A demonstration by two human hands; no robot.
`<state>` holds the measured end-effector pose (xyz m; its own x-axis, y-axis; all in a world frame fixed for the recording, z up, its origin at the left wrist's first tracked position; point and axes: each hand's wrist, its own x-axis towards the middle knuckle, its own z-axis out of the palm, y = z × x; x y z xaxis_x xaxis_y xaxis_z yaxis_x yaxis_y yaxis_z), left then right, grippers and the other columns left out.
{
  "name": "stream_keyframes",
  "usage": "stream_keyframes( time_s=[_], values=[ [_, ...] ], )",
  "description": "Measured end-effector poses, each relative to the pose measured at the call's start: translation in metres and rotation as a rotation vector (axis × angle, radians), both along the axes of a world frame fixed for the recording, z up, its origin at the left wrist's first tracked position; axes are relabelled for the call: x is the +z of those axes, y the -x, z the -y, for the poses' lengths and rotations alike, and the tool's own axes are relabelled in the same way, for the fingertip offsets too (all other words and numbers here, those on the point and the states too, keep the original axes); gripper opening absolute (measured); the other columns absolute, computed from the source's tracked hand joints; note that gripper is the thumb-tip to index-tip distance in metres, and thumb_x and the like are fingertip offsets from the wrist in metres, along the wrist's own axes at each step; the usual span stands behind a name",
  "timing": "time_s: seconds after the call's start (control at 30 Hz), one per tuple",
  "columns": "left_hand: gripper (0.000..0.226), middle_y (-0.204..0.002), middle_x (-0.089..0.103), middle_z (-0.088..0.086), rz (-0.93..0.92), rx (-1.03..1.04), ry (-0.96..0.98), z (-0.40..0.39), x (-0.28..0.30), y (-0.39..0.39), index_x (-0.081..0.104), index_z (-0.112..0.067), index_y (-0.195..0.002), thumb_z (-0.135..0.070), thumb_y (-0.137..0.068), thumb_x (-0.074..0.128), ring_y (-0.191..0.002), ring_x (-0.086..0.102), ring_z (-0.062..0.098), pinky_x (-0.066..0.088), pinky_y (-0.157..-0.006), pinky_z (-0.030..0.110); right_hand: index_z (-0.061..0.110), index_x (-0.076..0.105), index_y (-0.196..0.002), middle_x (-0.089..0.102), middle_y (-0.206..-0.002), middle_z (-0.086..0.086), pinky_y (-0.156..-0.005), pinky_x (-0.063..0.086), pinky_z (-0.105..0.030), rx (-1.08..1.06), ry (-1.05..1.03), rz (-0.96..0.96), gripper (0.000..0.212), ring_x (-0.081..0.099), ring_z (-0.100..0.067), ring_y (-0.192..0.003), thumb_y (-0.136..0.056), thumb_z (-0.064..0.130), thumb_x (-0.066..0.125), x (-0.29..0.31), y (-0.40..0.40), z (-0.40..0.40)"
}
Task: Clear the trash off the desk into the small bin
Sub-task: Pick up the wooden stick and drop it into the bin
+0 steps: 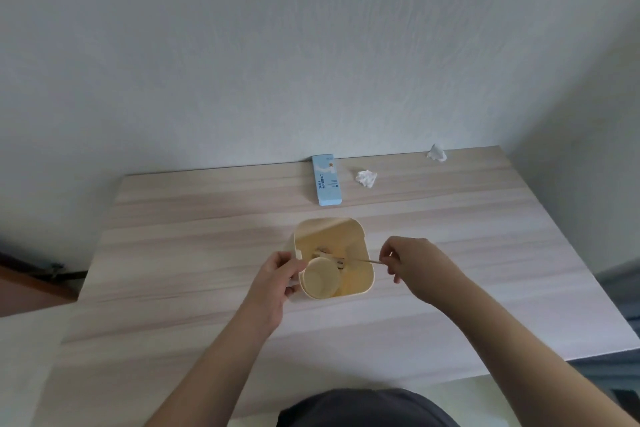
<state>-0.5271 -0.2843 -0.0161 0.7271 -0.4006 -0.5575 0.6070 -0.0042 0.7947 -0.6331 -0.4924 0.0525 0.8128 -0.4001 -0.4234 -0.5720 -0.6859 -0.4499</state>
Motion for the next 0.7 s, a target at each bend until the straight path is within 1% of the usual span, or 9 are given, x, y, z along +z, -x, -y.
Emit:
stream_keyframes(
  time_s=[0.07, 0.13, 0.2, 0.3, 0.43, 0.5, 0.57, 0.63, 0.7],
  values=[
    [0.010, -0.074, 0.058, 0.003, 0.010, -0.021, -0.004, -0.003, 0.000, 0.002, 0.056, -0.010, -0.090, -0.002, -0.086, 0.062, -0.067, 0.052, 0.017, 0.037, -0.065, 0.032, 0.019, 0.062, -0.094, 0.069, -0.082, 0.001, -0.053, 0.044, -0.022, 0.002, 0.031, 0.005, 0.016, 0.067, -0.013, -0.071, -0.094, 0.017, 0.046, -0.003, -0.005, -0.009],
    [0.010, -0.075, 0.058, 0.003, 0.007, -0.032, 0.000, -0.006, -0.001, 0.003, 0.057, -0.010, -0.090, -0.003, -0.086, 0.062, -0.068, 0.053, 0.016, 0.039, -0.064, 0.031, 0.020, 0.062, -0.096, 0.069, -0.084, 0.000, -0.065, 0.053, -0.030, 0.017, 0.055, 0.014, 0.015, 0.067, -0.016, -0.075, -0.093, 0.020, 0.048, -0.006, -0.012, -0.021],
    [0.011, -0.077, 0.057, 0.005, 0.001, -0.036, 0.005, -0.010, -0.001, 0.003, 0.057, -0.009, -0.092, -0.003, -0.085, 0.063, -0.068, 0.052, 0.016, 0.040, -0.063, 0.029, 0.021, 0.062, -0.100, 0.068, -0.087, -0.001, -0.072, 0.055, -0.033, 0.036, 0.070, 0.026, 0.015, 0.066, -0.019, -0.078, -0.092, 0.023, 0.049, -0.010, -0.021, -0.034],
    [0.013, -0.079, 0.056, 0.006, 0.002, -0.046, 0.016, -0.015, -0.002, 0.004, 0.057, -0.008, -0.094, -0.003, -0.084, 0.064, -0.068, 0.053, 0.017, 0.041, -0.063, 0.029, 0.023, 0.061, -0.108, 0.068, -0.096, -0.003, -0.076, 0.055, -0.035, 0.061, 0.055, 0.048, 0.019, 0.065, -0.022, -0.083, -0.092, 0.027, 0.052, -0.015, -0.032, -0.053],
    [0.023, -0.081, 0.057, 0.008, 0.001, -0.040, 0.027, -0.025, -0.001, 0.003, 0.058, -0.008, -0.095, -0.010, -0.076, 0.070, -0.073, 0.053, 0.019, 0.041, -0.065, 0.031, 0.025, 0.058, -0.119, 0.068, -0.111, 0.000, -0.079, 0.049, -0.031, 0.109, -0.005, 0.089, 0.028, 0.062, -0.022, -0.096, -0.092, 0.027, 0.055, -0.014, -0.035, -0.069],
    [0.032, -0.080, 0.057, 0.006, 0.002, -0.036, 0.021, -0.031, -0.001, 0.001, 0.058, -0.009, -0.094, -0.017, -0.066, 0.072, -0.073, 0.051, 0.018, 0.040, -0.065, 0.031, 0.025, 0.058, -0.120, 0.068, -0.113, 0.002, -0.080, 0.048, -0.030, 0.116, -0.001, 0.116, 0.028, 0.062, -0.021, -0.099, -0.092, 0.029, 0.055, -0.009, -0.034, -0.068],
    [0.035, -0.078, 0.057, 0.005, 0.004, -0.030, 0.024, -0.036, -0.001, 0.000, 0.058, -0.009, -0.094, -0.018, -0.063, 0.071, -0.071, 0.051, 0.018, 0.039, -0.064, 0.030, 0.025, 0.059, -0.117, 0.068, -0.112, 0.005, -0.082, 0.048, -0.030, 0.108, 0.020, 0.151, 0.027, 0.061, -0.018, -0.099, -0.091, 0.029, 0.056, -0.003, -0.033, -0.061],
    [0.032, -0.078, 0.057, 0.004, 0.004, -0.028, 0.030, -0.039, -0.003, -0.002, 0.058, -0.009, -0.094, -0.016, -0.067, 0.071, -0.071, 0.052, 0.017, 0.040, -0.065, 0.030, 0.025, 0.060, -0.115, 0.068, -0.110, 0.007, -0.086, 0.048, -0.031, 0.101, 0.036, 0.201, 0.025, 0.061, -0.015, -0.099, -0.091, 0.028, 0.057, 0.001, -0.034, -0.052],
    [0.019, -0.078, 0.059, 0.004, 0.012, -0.024, 0.030, -0.040, -0.006, -0.004, 0.058, -0.009, -0.093, -0.009, -0.078, 0.069, -0.072, 0.054, 0.017, 0.041, -0.066, 0.030, 0.025, 0.061, -0.114, 0.068, -0.108, 0.008, -0.087, 0.050, -0.034, 0.080, 0.037, 0.248, 0.023, 0.061, -0.013, -0.097, -0.092, 0.028, 0.056, 0.004, -0.034, -0.043]
  ],
)
